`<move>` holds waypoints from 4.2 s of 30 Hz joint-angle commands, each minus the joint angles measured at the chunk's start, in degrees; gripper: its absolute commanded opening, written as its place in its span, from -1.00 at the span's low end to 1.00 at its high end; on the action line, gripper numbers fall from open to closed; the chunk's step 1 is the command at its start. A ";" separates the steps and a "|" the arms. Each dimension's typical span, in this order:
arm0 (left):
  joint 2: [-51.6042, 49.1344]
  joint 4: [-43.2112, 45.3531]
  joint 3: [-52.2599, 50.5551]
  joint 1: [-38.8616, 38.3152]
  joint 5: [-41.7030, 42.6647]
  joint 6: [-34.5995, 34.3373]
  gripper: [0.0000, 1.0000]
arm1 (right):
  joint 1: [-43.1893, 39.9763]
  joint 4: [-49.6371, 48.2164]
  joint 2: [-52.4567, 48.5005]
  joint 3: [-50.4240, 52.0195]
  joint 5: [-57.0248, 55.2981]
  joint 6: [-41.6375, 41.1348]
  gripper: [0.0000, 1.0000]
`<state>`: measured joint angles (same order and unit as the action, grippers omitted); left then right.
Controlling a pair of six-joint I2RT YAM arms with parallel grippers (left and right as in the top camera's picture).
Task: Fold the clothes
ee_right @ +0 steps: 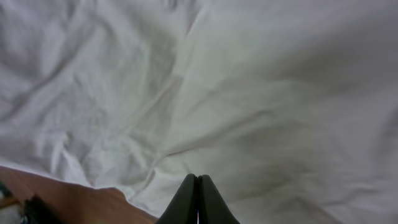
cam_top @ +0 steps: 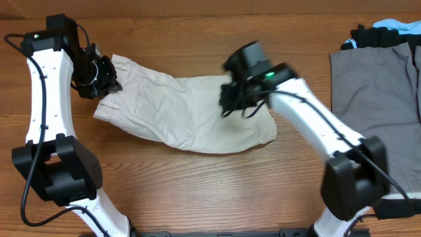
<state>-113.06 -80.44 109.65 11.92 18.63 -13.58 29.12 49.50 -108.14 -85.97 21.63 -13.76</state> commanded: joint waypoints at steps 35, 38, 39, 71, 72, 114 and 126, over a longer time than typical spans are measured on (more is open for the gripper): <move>1.90 -2.58 9.75 -2.27 0.94 1.16 -0.92 | -6.05 16.46 -7.39 -10.14 -7.52 0.72 -0.56; 1.90 -1.16 11.21 -2.21 -1.31 1.09 -0.92 | -8.28 18.03 -7.43 -5.77 -8.11 2.40 -0.56; 1.90 -0.55 11.45 -2.21 -1.27 1.09 -0.92 | -8.31 17.57 -7.43 -4.17 -8.07 3.08 -0.56; -3.02 3.98 11.47 -37.75 -7.19 -10.51 -0.86 | -5.88 3.02 -7.61 11.15 -3.54 3.08 -0.53; -3.43 4.00 11.47 -37.94 -7.04 -10.51 -0.80 | -5.88 3.10 -7.61 11.15 -3.54 3.08 -0.54; -27.67 4.52 13.29 -24.92 -14.14 1.84 0.12 | -4.70 -4.44 4.11 27.93 6.16 -6.05 0.55; -27.34 -16.39 13.09 -25.11 -12.48 -0.48 -0.07 | -20.22 -7.74 4.13 21.81 -9.01 -3.28 0.63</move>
<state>-139.70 -96.44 122.58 -13.04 2.15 -13.74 11.64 39.75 -103.55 -60.34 18.04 -19.00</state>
